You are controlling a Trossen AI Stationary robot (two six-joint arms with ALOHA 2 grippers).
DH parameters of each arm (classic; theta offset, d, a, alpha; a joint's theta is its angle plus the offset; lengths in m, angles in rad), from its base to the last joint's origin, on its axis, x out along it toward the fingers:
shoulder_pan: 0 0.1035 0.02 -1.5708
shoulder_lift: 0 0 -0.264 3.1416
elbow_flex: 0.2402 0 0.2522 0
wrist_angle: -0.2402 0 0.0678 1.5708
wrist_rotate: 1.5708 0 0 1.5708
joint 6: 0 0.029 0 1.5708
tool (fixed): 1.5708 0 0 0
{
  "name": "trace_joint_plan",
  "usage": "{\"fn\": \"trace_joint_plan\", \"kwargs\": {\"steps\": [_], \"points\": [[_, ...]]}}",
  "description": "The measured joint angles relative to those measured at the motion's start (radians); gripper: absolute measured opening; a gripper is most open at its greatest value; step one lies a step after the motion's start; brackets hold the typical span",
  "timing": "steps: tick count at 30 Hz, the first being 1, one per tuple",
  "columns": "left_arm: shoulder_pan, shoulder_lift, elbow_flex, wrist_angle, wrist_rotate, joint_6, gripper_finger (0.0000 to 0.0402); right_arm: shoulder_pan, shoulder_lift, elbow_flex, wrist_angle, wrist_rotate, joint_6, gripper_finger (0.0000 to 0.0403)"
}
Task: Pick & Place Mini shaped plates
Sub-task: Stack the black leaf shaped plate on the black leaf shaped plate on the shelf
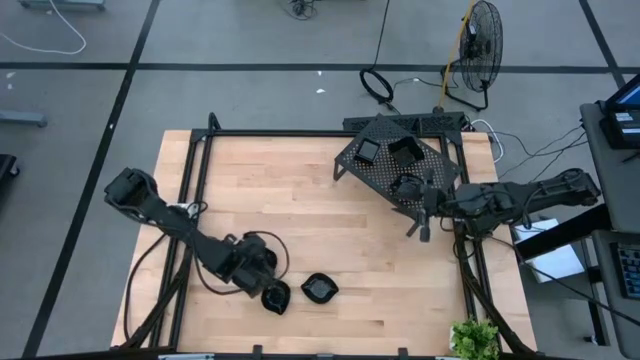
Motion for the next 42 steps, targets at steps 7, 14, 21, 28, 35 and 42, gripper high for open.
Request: {"fn": "trace_joint_plan", "kwargs": {"steps": [7,14,21,28,35,42], "points": [[-0.007,0.000,-0.094,0.027,0.089,-0.247,0.0241,0.000,0.005,0.000,0.045,-0.015,-0.009,0.0130],[-0.008,0.000,-0.115,0.051,0.114,-0.346,0.0239,0.000,0.007,0.000,0.044,-0.014,-0.009,0.0130],[-0.008,0.000,-0.115,0.085,0.113,-0.315,0.0129,0.000,0.007,0.000,0.044,-0.014,-0.008,0.0130],[0.030,-0.014,-0.113,0.113,0.125,-0.108,0.0014,0.000,0.022,0.000,0.072,-0.015,-0.032,0.0130],[0.198,-0.023,0.060,0.041,0.089,0.445,0.0005,0.024,0.133,0.000,0.230,-0.017,-0.105,0.0130],[0.299,0.013,0.283,0.180,-0.028,1.014,0.0003,0.061,0.364,0.000,0.359,-0.017,-0.133,0.0130]]}}
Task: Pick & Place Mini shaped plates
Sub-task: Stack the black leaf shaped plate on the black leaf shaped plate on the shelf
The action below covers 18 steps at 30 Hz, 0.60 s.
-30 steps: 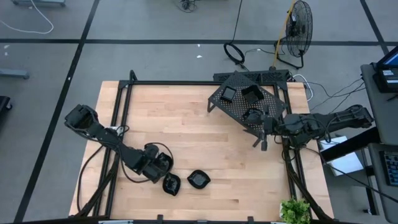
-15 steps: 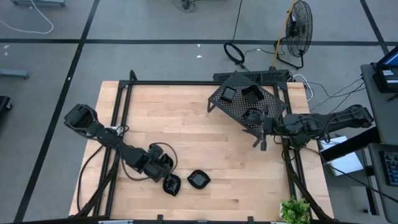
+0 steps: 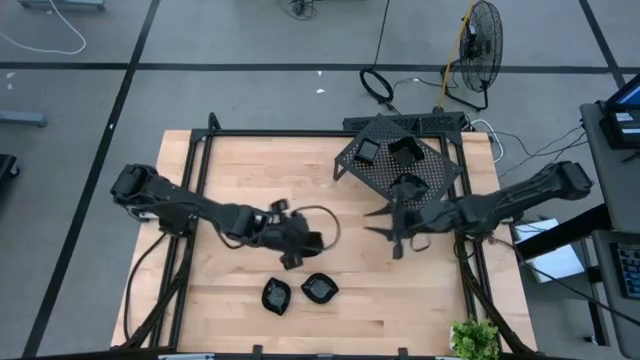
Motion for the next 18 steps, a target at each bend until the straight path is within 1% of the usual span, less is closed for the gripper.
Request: {"fn": "trace_joint_plan", "kwargs": {"steps": [2,4,6,8,10,12,16,18], "points": [[0.008,0.035,0.058,0.020,-0.015,0.164,0.0003,0.012,0.069,0.000,0.041,0.000,-0.003,0.0130],[0.015,0.092,0.116,0.008,-0.049,0.303,0.0003,0.021,0.137,0.000,0.101,0.000,-0.009,0.0130],[0.016,0.152,0.180,-0.020,-0.106,0.429,0.0002,0.029,0.193,0.000,0.138,0.001,-0.027,0.0130],[0.017,0.222,0.240,-0.077,-0.185,0.520,0.0003,0.031,0.243,0.000,0.199,0.001,-0.050,0.0130],[0.017,0.288,0.292,-0.105,-0.273,0.572,0.0003,0.031,0.273,0.000,0.232,0.002,-0.056,0.0130],[0.014,0.339,0.334,-0.115,-0.330,0.606,0.0003,0.029,0.303,0.001,0.276,0.002,-0.052,0.0130],[0.002,0.389,0.396,-0.103,-0.406,0.635,0.0003,0.026,0.338,0.000,0.304,0.004,-0.021,0.0130],[-0.006,0.396,0.408,-0.102,-0.426,0.632,0.0003,0.026,0.350,0.000,0.305,0.003,-0.001,0.0130]]}}
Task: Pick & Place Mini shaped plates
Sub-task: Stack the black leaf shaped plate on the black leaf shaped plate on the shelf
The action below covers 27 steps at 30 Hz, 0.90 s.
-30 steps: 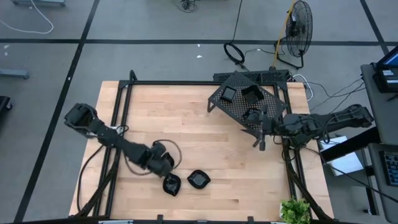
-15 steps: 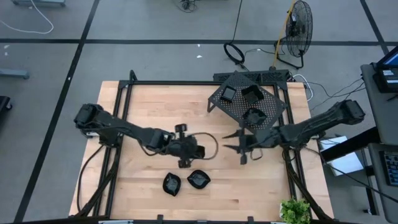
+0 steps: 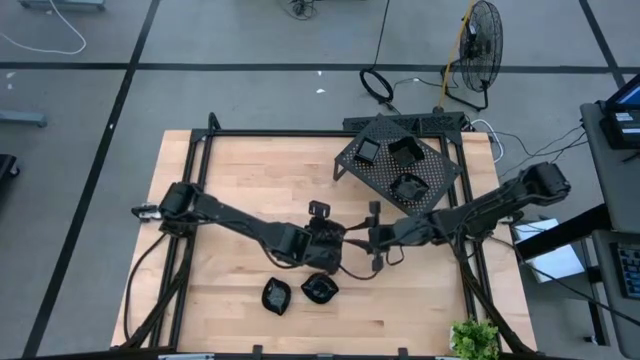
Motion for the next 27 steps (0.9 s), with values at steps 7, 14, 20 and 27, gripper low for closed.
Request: {"fn": "trace_joint_plan", "kwargs": {"steps": [7,14,20,27], "points": [[-0.040,-0.006,0.009,0.038,0.007,0.001,0.0004,0.001,0.018,0.000,0.000,-0.001,-0.013,0.0130],[-0.049,-0.006,0.009,0.077,0.008,-0.006,0.0003,0.001,0.018,0.000,0.004,-0.001,-0.007,0.0130],[-0.049,-0.006,0.009,0.132,0.008,-0.013,0.0008,0.000,0.018,0.000,0.000,-0.002,-0.004,0.0130],[-0.039,-0.006,0.008,0.185,0.013,-0.067,0.0020,0.000,0.018,0.000,-0.010,0.045,-0.005,0.0110]]}}
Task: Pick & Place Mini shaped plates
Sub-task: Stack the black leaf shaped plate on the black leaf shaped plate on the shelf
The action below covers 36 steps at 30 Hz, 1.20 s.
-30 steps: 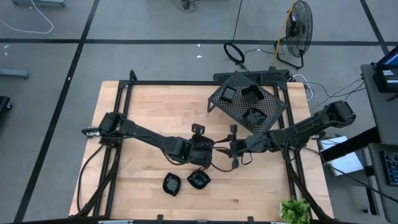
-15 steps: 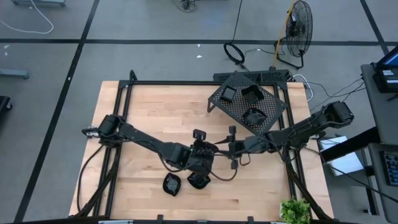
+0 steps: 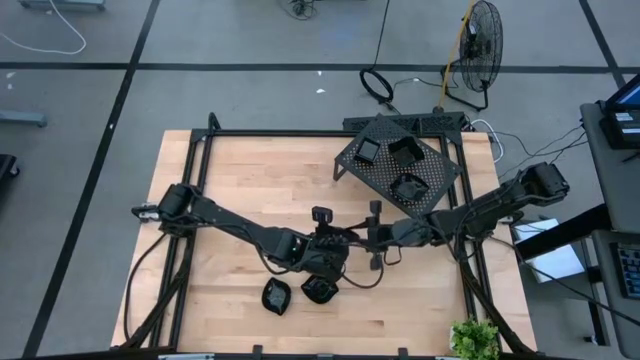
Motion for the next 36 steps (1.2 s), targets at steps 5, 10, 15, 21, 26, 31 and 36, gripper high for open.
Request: {"fn": "trace_joint_plan", "kwargs": {"steps": [5,10,15,21,26,31,36], "points": [[0.001,0.000,0.000,0.023,0.037,-0.048,0.0041,-0.001,0.000,0.000,0.001,0.036,-0.004,0.0048],[-0.013,-0.005,0.000,0.068,0.073,-0.105,0.0046,0.000,0.001,0.000,-0.003,0.030,-0.042,0.0008],[-0.069,-0.088,0.000,0.081,-0.010,-0.125,0.0046,-0.001,-0.010,0.000,-0.018,0.036,-0.053,0.0002],[-0.148,-0.222,0.001,-0.003,-0.122,-0.303,0.0047,0.004,-0.031,0.000,-0.029,0.035,-0.054,0.0001],[-0.193,-0.264,0.002,-0.355,-0.140,-0.716,0.0047,0.016,-0.105,-0.001,-0.130,0.040,-0.053,0.0001],[-0.192,-0.262,-0.117,-0.694,-0.085,-1.264,0.0056,0.044,-0.221,0.000,-0.210,0.327,-0.016,0.0001],[-0.178,-0.261,-0.328,-0.770,-0.009,-1.593,0.0120,0.076,-0.351,0.000,-0.337,0.721,0.053,0.0002]]}}
